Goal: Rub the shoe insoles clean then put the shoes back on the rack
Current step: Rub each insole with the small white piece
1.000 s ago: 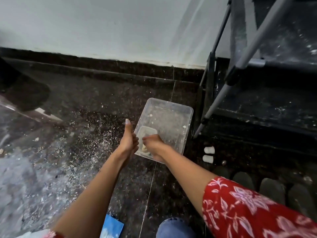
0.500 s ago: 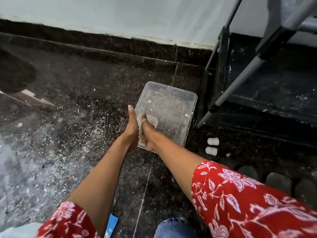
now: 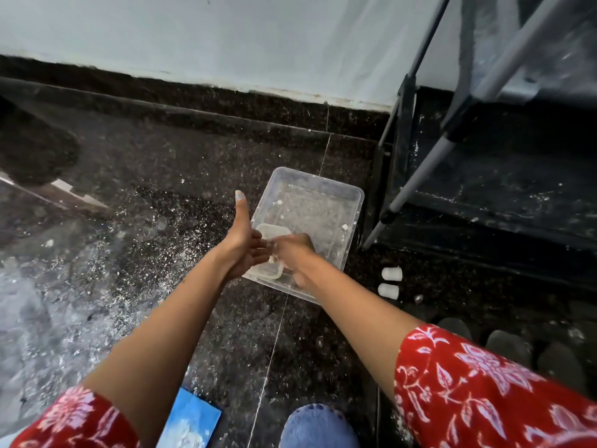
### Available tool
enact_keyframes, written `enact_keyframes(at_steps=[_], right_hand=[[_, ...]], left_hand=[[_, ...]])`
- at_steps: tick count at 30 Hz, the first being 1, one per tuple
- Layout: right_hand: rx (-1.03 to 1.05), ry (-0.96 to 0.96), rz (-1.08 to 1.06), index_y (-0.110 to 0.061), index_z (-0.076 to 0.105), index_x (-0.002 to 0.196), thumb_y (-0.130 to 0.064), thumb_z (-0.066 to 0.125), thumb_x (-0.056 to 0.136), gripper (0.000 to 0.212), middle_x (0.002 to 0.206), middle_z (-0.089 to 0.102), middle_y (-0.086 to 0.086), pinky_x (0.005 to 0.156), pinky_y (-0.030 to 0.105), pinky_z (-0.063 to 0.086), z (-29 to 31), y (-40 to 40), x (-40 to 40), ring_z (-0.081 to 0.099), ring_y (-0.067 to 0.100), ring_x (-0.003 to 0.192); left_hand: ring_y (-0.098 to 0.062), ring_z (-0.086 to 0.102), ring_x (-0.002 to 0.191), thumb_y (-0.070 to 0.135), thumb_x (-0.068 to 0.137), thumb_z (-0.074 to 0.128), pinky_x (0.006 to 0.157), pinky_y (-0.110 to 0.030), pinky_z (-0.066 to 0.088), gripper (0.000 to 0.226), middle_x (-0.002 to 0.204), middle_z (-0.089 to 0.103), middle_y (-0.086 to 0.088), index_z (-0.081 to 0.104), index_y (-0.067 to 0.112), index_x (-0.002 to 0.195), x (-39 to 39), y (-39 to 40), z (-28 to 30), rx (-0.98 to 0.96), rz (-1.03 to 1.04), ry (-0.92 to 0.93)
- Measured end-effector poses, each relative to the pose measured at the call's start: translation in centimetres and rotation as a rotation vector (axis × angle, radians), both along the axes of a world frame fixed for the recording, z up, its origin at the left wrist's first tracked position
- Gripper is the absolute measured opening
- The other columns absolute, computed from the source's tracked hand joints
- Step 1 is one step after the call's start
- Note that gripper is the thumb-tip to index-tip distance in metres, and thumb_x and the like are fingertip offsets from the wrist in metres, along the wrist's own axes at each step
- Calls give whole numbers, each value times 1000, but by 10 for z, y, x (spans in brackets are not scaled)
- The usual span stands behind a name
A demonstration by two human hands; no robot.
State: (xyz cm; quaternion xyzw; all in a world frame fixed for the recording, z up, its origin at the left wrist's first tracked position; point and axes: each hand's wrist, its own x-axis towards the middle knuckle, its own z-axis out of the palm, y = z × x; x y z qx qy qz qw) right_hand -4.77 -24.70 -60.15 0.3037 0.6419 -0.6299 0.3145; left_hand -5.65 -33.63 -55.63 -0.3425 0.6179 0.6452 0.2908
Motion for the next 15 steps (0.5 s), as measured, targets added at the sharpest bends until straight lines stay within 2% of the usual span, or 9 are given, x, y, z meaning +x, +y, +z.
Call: enact_keyframes(at_steps=[2, 5, 7, 8, 11, 13, 15], right_hand=[[58, 58, -8, -9, 70, 87, -4, 55, 86, 16, 99, 69, 6, 67, 23, 49, 14, 14, 5, 64, 23, 87], [79, 103, -122, -16, 61, 65, 1, 64, 81, 24, 78, 65, -1, 63, 17, 51, 35, 41, 14, 60, 12, 71], [7, 128, -173, -13, 54, 61, 10, 58, 82, 32, 69, 59, 1, 44, 11, 42, 46, 64, 24, 53, 10, 59], [-6, 136, -185, -14, 53, 63, 11, 59, 82, 32, 69, 58, 1, 41, 12, 40, 53, 77, 30, 52, 10, 58], [-61, 129, -227, -17, 56, 73, 3, 68, 78, 24, 73, 62, 0, 52, 21, 47, 73, 118, 48, 58, 10, 62], [-115, 94, -251, -17, 59, 79, 2, 68, 79, 20, 76, 64, 1, 60, 22, 49, 86, 146, 61, 61, 10, 66], [-162, 44, -244, -18, 61, 80, 1, 63, 84, 19, 76, 64, 0, 64, 22, 48, 94, 168, 70, 61, 10, 68]], left_hand=[[-38, 49, 120, 82, 79, 9, 103, -42, 40, 114, 134, 44, -32, 21, -12, 142, -3, 5, 18, 42, -40, -44], [-36, 56, 102, 82, 79, 15, 89, -39, 46, 108, 112, 56, -29, 26, -7, 140, -3, 24, 49, 92, -165, -88], [-38, 57, 105, 82, 78, 20, 90, -42, 46, 104, 114, 57, -30, 27, 0, 141, -3, 41, 69, 114, -262, -112], [-39, 58, 108, 83, 77, 22, 95, -44, 45, 104, 116, 57, -31, 27, 3, 141, -4, 49, 79, 122, -309, -123], [-39, 60, 107, 84, 75, 25, 101, -45, 42, 101, 112, 62, -28, 29, 7, 142, -3, 76, 107, 133, -465, -147], [-36, 61, 102, 82, 77, 24, 93, -43, 44, 96, 111, 64, -24, 37, 7, 135, 3, 99, 122, 128, -559, -157], [-33, 62, 100, 79, 81, 24, 88, -42, 46, 85, 114, 64, -21, 48, 7, 120, 9, 119, 131, 122, -630, -147]])
